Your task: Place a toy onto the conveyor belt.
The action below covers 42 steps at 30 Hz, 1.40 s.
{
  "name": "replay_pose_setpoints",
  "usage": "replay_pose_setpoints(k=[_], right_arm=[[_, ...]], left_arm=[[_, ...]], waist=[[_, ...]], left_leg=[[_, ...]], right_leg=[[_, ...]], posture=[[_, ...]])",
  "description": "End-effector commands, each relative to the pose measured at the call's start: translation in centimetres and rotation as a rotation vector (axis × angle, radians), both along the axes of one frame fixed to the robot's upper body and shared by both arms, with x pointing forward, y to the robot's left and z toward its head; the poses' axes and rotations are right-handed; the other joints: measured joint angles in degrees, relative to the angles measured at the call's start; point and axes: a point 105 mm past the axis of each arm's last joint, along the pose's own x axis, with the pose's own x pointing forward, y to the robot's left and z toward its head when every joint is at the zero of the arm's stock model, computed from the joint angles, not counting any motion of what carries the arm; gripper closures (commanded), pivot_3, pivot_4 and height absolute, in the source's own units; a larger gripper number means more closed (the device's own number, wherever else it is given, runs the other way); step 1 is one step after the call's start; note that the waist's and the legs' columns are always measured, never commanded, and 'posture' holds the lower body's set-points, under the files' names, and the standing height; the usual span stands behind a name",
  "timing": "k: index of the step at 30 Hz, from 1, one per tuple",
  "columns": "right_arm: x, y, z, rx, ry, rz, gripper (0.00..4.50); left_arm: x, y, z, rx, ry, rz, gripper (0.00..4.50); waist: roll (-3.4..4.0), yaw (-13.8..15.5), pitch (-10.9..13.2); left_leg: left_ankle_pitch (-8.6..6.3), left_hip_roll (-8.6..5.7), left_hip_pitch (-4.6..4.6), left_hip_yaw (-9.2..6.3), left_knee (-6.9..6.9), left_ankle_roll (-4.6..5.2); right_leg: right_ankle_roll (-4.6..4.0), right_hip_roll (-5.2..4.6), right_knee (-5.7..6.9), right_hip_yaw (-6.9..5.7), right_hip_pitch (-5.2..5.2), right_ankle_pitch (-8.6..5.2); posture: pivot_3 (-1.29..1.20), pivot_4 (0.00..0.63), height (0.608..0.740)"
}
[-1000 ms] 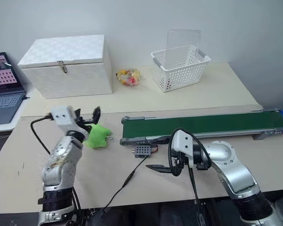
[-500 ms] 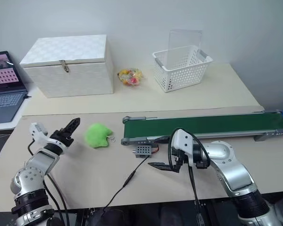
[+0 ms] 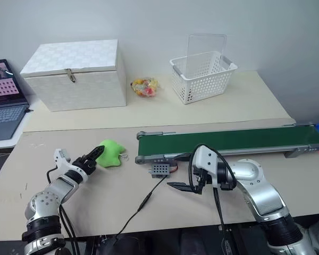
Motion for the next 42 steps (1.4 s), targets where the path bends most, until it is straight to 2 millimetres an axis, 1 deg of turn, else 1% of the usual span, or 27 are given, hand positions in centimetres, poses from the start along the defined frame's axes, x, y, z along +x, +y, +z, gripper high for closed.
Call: replay_pose_setpoints(k=[1, 4, 6, 7, 8, 9, 10, 11, 14, 15, 16, 19, 23, 26, 28, 34, 36, 40, 42], right_arm=[[0.0, 0.1, 1.3, 0.020, -0.063, 0.003, 0.00], [-0.1, 0.0, 1.3, 0.021, -0.060, 0.001, 0.00], [-0.1, -0.1, 1.5, 0.036, -0.062, -0.002, 0.00], [-0.2, -0.1, 1.7, 0.050, -0.062, -0.002, 0.00], [-0.3, -0.2, 1.9, 0.062, -0.062, 0.001, 0.00], [-0.4, -0.2, 2.1, 0.072, -0.063, 0.004, 0.00], [-0.5, -0.2, 2.2, 0.085, -0.059, 0.006, 0.00], [-0.5, -0.2, 2.4, 0.102, -0.055, 0.005, 0.00], [-0.6, -0.2, 2.7, 0.128, -0.045, 0.004, 0.00], [-0.6, -0.2, 2.6, 0.127, -0.042, 0.004, 0.00], [-0.6, -0.2, 2.5, 0.123, -0.040, 0.004, 0.00], [-0.7, 0.1, 2.3, 0.117, -0.051, 0.006, 0.00], [-0.8, 0.5, 3.1, 0.169, -0.072, 0.013, 0.00], [-1.6, 0.6, 5.7, 0.352, -0.063, 0.045, 0.00], [-1.6, 0.3, 6.5, 0.415, -0.059, 0.036, 0.00], [-1.4, 0.0, 6.2, 0.475, -0.023, 0.017, 0.00], [-1.1, 0.0, 5.3, 0.453, -0.010, 0.004, 0.00], [-1.1, 0.3, 4.5, 0.434, 0.007, 0.003, 0.00], [-1.0, 0.4, 4.3, 0.427, 0.008, 0.003, 0.00]], left_arm=[[-0.1, -1.6, -0.5, -0.039, 0.009, -0.049, 0.02], [-0.1, -1.8, -0.5, -0.051, 0.005, -0.053, 0.02], [0.0, -1.9, -0.5, -0.053, 0.004, -0.055, 0.56], [0.0, -1.9, -0.5, -0.055, 0.004, -0.055, 0.67], [0.0, -1.9, -0.6, -0.056, 0.005, -0.055, 1.13], [0.0, -1.9, -0.6, -0.057, 0.006, -0.057, 1.41], [0.0, -2.0, -0.6, -0.059, 0.006, -0.060, 1.79], [0.0, -2.0, -0.5, -0.062, 0.004, -0.062, 2.27], [0.1, -2.1, -0.4, -0.066, 0.002, -0.065, 3.48], [0.1, -2.1, -0.4, -0.064, 0.003, -0.065, 3.71], [0.1, -2.1, -0.4, -0.063, 0.002, -0.065, 4.07], [0.2, -1.9, -0.2, -0.053, -0.005, -0.050, 4.07], [0.3, -1.6, -0.1, -0.050, -0.015, -0.028, 4.07], [0.1, -1.7, -0.1, -0.048, -0.014, -0.034, 4.07], [0.1, -1.7, -0.1, -0.050, -0.016, -0.033, 4.07], [0.2, -1.6, 0.5, -0.040, -0.044, -0.032, 4.07], [0.5, -1.2, 1.0, -0.030, -0.071, -0.006, 4.07], [0.8, -0.8, 2.9, 0.043, -0.171, 0.032, 4.07], [0.8, -1.1, 4.5, 0.121, -0.252, 0.055, 4.07]], waist=[[0.01, 0.1, 0.0], [0.02, 0.3, 0.0], [0.01, 0.3, 0.0], [0.01, 0.3, 0.0], [0.01, 0.3, 0.0], [0.01, 0.3, 0.0], [0.01, 0.2, 0.0], [0.01, 0.1, 0.0], [0.01, 0.1, 0.0], [0.01, 0.1, 0.0], [0.01, 0.1, 0.0], [0.01, 0.2, 0.0], [0.01, 0.1, 0.0], [0.01, 0.1, 0.0], [0.01, 0.2, 0.0], [0.01, 0.1, 0.0], [0.01, 0.1, 0.0], [0.01, 0.2, 0.0], [0.01, 0.1, 0.0]], left_leg=[[0.00, 0.00, 0.00, 0.00, 0.00, 0.00], [0.00, -0.01, -0.01, 0.00, 0.00, 0.00], [0.00, -0.01, -0.01, 0.00, 0.00, 0.00], [0.00, -0.02, -0.01, 0.00, 0.00, 0.00], [0.00, -0.02, -0.02, 0.00, 0.00, 0.01], [0.00, -0.02, -0.02, 0.00, 0.00, 0.01], [0.00, -0.01, -0.02, 0.00, 0.00, 0.01], [0.00, -0.01, -0.02, 0.00, 0.00, 0.01], [-0.01, 0.01, -0.01, 0.00, 0.00, 0.01], [-0.01, 0.01, -0.01, 0.00, 0.00, 0.01], [-0.01, 0.01, -0.01, 0.00, 0.00, 0.01], [-0.01, 0.01, -0.01, 0.00, 0.00, 0.01], [0.00, 0.01, -0.02, 0.00, 0.00, 0.01], [0.00, 0.01, -0.02, 0.00, 0.00, 0.01], [-0.01, 0.02, -0.02, 0.00, 0.00, 0.01], [-0.02, 0.03, -0.01, 0.00, -0.01, 0.04], [-0.02, 0.02, -0.01, 0.00, -0.01, 0.03], [-0.02, 0.01, -0.02, 0.00, -0.01, 0.03], [-0.02, 0.01, -0.03, 0.00, -0.01, 0.02]], right_leg=[[0.00, 0.00, 0.00, 0.00, 0.00, 0.00], [0.00, -0.01, -0.01, 0.00, 0.00, 0.00], [0.00, -0.02, -0.01, 0.00, 0.00, 0.00], [0.00, -0.02, -0.01, 0.00, 0.00, 0.00], [0.00, -0.02, -0.02, 0.00, 0.00, 0.00], [0.00, -0.01, -0.02, 0.00, 0.00, 0.00], [0.00, -0.01, -0.02, 0.00, -0.01, 0.00], [0.00, 0.00, -0.02, 0.00, -0.01, 0.00], [0.00, 0.01, -0.02, 0.01, -0.01, 0.00], [0.00, 0.01, -0.02, 0.00, 0.00, 0.00], [0.00, 0.01, -0.01, 0.01, 0.00, 0.00], [0.00, 0.01, -0.01, 0.00, -0.01, 0.00], [0.00, 0.01, -0.01, 0.01, -0.01, 0.00], [0.00, 0.01, -0.01, 0.01, -0.02, 0.00], [0.00, 0.01, -0.02, 0.02, -0.02, 0.00], [0.00, 0.04, -0.01, 0.01, -0.02, 0.00], [0.00, 0.03, 0.00, 0.01, -0.03, 0.00], [0.00, 0.01, -0.01, 0.01, -0.02, 0.00], [-0.01, 0.01, -0.02, 0.02, -0.05, 0.00]], posture=[[0.00, 0.150, 0.740], [0.00, 0.150, 0.740], [0.00, 0.150, 0.740], [0.00, 0.150, 0.740], [0.00, 0.150, 0.740], [0.00, 0.150, 0.740], [0.00, 0.150, 0.740], [0.00, 0.150, 0.740], [0.00, 0.150, 0.740], [0.00, 0.150, 0.740], [0.00, 0.150, 0.740], [0.00, 0.150, 0.740], [0.00, 0.150, 0.740], [0.00, 0.150, 0.740], [0.00, 0.150, 0.740], [0.00, 0.150, 0.740], [0.00, 0.150, 0.740], [0.00, 0.150, 0.740], [0.00, 0.150, 0.740]])
